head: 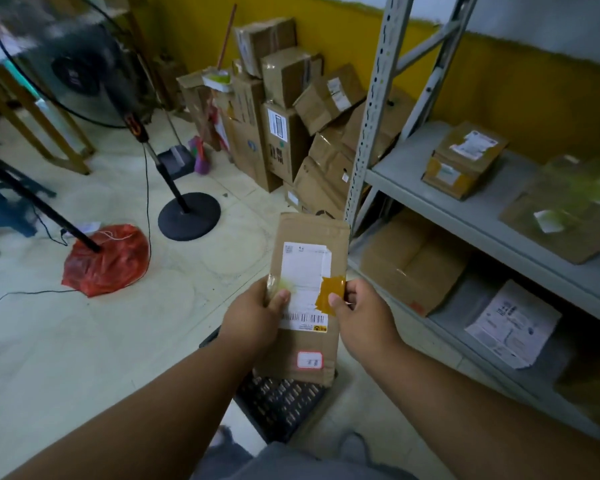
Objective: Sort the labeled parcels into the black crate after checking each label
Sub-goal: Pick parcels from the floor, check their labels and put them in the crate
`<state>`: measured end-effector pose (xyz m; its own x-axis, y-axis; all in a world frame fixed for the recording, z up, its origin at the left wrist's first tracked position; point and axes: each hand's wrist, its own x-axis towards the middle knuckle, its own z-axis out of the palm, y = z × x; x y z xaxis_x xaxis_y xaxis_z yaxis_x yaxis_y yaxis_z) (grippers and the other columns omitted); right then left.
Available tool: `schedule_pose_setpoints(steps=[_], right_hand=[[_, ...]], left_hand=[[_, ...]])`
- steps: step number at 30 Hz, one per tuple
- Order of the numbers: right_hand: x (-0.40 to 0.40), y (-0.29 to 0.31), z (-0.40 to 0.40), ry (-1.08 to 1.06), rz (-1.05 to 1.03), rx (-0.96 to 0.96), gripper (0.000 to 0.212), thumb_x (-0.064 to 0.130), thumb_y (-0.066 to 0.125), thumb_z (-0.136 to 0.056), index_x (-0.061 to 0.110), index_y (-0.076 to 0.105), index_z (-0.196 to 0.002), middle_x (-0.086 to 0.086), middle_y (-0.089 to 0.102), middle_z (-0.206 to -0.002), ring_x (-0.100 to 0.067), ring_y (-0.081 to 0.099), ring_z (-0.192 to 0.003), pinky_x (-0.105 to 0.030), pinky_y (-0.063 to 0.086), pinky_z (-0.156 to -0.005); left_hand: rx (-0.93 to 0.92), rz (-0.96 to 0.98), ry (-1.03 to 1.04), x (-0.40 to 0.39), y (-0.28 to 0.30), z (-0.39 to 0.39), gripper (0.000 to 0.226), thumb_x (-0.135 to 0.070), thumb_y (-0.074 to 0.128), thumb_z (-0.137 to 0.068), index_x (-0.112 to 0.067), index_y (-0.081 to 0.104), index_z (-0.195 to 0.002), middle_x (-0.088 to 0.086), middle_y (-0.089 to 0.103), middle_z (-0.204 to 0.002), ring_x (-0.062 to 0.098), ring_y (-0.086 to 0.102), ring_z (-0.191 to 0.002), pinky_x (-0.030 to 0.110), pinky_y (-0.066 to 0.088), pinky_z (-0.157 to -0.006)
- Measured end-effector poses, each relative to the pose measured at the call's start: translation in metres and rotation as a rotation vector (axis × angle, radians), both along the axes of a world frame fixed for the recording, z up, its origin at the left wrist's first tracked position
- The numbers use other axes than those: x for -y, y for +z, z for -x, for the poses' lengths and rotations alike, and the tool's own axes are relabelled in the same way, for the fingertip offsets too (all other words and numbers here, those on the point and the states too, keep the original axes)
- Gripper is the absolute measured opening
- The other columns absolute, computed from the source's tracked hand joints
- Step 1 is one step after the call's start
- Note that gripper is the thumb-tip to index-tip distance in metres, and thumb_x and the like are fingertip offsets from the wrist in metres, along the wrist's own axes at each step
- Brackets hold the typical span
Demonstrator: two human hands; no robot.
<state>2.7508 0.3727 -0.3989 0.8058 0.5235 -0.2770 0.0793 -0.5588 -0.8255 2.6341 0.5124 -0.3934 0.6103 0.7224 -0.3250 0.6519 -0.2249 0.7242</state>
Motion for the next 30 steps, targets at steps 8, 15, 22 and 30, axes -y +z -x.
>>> schedule_pose_setpoints(steps=[8,15,22,30], right_hand=[[-0.063,-0.017,0.022,-0.433,-0.039,0.075,0.012,0.038,0.063,-0.094,0.029,0.056,-0.091,0.018,0.061,-0.081,0.002,0.061,-0.074,-0.018,0.041,-0.056],[-0.096,-0.039,0.058,-0.648,-0.023,0.039,0.012,0.029,0.065,-0.093,0.029,0.057,-0.103,0.019,0.065,-0.091,0.009,0.061,-0.079,-0.004,0.041,-0.058],[-0.106,-0.093,0.084,-0.714,0.090,0.029,0.021,0.029,0.060,-0.097,0.025,0.056,-0.118,0.010,0.069,-0.107,-0.008,0.069,-0.090,-0.010,0.050,-0.064],[-0.122,-0.302,0.104,-0.681,0.337,-0.081,0.039,0.031,0.057,-0.100,0.015,0.046,-0.134,0.000,0.063,-0.112,-0.025,0.066,-0.105,-0.032,0.053,-0.080]], left_hand=[[0.035,0.015,-0.326,-0.087,-0.014,-0.033,0.035,-0.042,0.047,-0.102,-0.031,0.057,-0.133,-0.021,0.062,-0.090,0.000,0.059,-0.081,0.020,0.040,-0.064],[0.012,0.085,-0.531,-0.136,-0.044,-0.044,0.034,-0.044,0.048,-0.101,-0.039,0.057,-0.133,-0.032,0.056,-0.081,-0.013,0.051,-0.072,0.006,0.032,-0.058],[-0.027,0.112,-0.598,-0.138,-0.105,-0.029,0.019,-0.049,0.046,-0.097,-0.052,0.062,-0.105,-0.035,0.065,-0.076,-0.007,0.065,-0.078,0.014,0.041,-0.055],[-0.240,0.114,-0.630,-0.123,-0.323,-0.013,0.029,-0.036,0.038,-0.104,-0.019,0.058,-0.117,0.007,0.066,-0.107,0.019,0.065,-0.091,0.040,0.058,-0.079]])
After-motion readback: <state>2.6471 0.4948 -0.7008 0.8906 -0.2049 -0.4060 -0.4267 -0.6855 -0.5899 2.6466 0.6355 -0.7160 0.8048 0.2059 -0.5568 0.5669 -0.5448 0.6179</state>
